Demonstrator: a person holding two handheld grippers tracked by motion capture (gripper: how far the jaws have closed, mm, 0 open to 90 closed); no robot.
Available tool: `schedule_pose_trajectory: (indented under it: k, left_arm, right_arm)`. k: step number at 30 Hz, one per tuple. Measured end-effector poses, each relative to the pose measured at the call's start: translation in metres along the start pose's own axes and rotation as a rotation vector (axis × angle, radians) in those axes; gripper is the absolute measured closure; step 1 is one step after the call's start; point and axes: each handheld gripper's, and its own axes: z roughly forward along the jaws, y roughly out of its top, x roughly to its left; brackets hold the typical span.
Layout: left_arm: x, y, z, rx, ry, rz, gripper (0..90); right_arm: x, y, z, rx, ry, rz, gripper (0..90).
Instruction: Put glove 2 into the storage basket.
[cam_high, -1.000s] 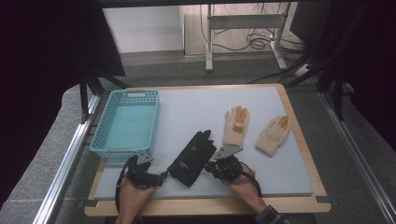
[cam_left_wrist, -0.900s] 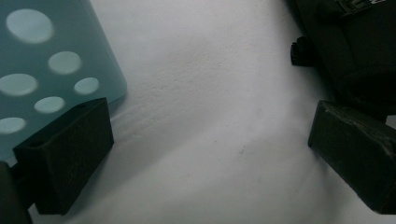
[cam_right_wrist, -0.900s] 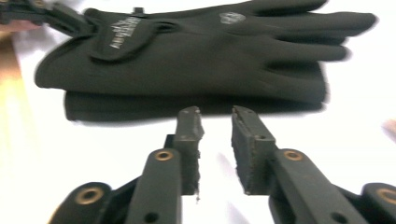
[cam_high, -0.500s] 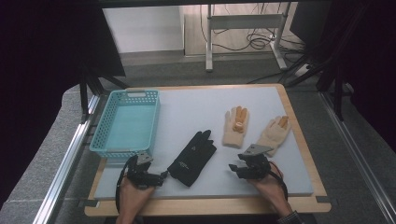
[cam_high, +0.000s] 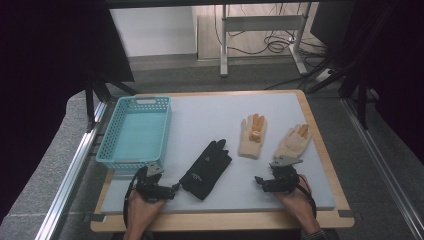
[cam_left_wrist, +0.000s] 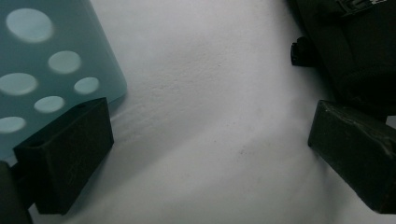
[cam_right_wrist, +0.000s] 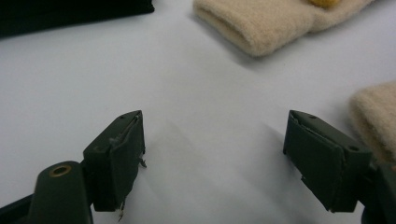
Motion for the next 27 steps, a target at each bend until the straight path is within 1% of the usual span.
schedule_pose_trajectory:
  k: [8, 10, 11, 12, 13, 14, 17, 18, 19, 20, 21, 23, 24, 25, 26, 27]
  left_arm:
    - [0.001, 0.001, -0.001, 0.005, -0.008, 0.005, 1.4]
    - [0.002, 0.001, -0.002, 0.008, -0.010, -0.002, 3.5]
    - [0.002, 0.003, -0.004, 0.019, -0.018, -0.016, 3.8]
    - [0.002, 0.003, -0.004, 0.019, -0.018, -0.016, 4.4]
    - [0.002, 0.004, -0.007, 0.012, -0.054, -0.024, 5.1]
    - [0.002, 0.004, -0.007, 0.012, -0.054, -0.024, 5.1]
    - [-0.004, 0.007, -0.016, -0.016, -0.096, -0.028, 5.2]
    - [-0.004, 0.007, -0.016, -0.016, -0.096, -0.028, 5.2]
    - [-0.007, 0.010, -0.019, -0.020, -0.113, -0.019, 5.2]
    - [-0.007, 0.010, -0.019, -0.020, -0.113, -0.019, 5.2]
    - [-0.011, 0.014, -0.022, -0.018, -0.114, -0.005, 5.1]
    - [-0.015, 0.020, -0.026, -0.026, -0.133, 0.000, 5.0]
    - [-0.015, 0.020, -0.026, -0.026, -0.133, 0.000, 4.8]
    - [-0.020, 0.027, -0.028, -0.034, -0.147, 0.010, 4.7]
    - [-0.020, 0.027, -0.028, -0.034, -0.147, 0.010, 4.5]
    - [-0.024, 0.031, -0.027, -0.035, -0.155, 0.018, 3.9]
  right_arm:
    - [0.000, 0.000, 0.000, -0.001, -0.005, 0.000, 18.9]
    - [0.000, 0.000, 0.000, -0.001, -0.007, 0.002, 18.4]
    - [0.000, 0.000, 0.000, 0.000, -0.008, 0.002, 18.3]
    - [0.000, 0.000, 0.000, 0.000, -0.009, 0.003, 18.2]
    - [0.000, 0.000, 0.000, 0.000, -0.009, 0.003, 18.2]
    - [0.000, 0.000, 0.000, 0.000, -0.009, 0.003, 18.2]
    - [0.000, 0.000, 0.000, 0.000, -0.009, 0.004, 18.2]
    - [0.000, 0.000, 0.000, 0.001, -0.008, 0.003, 18.2]
    - [0.000, 0.000, 0.000, 0.001, -0.009, 0.002, 18.1]
    - [0.000, 0.000, 0.000, 0.000, -0.009, 0.002, 18.2]
    - [0.000, 0.000, 0.000, 0.000, -0.009, 0.002, 18.2]
    - [0.000, 0.000, 0.000, 0.001, -0.009, 0.002, 18.2]
    - [0.000, 0.000, 0.000, 0.001, -0.009, 0.002, 18.2]
    - [0.000, 0.000, 0.000, 0.000, -0.009, 0.002, 18.2]
    - [0.000, 0.000, 0.000, 0.000, -0.009, 0.002, 18.2]
    - [0.000, 0.000, 0.000, 0.000, -0.009, 0.002, 18.2]
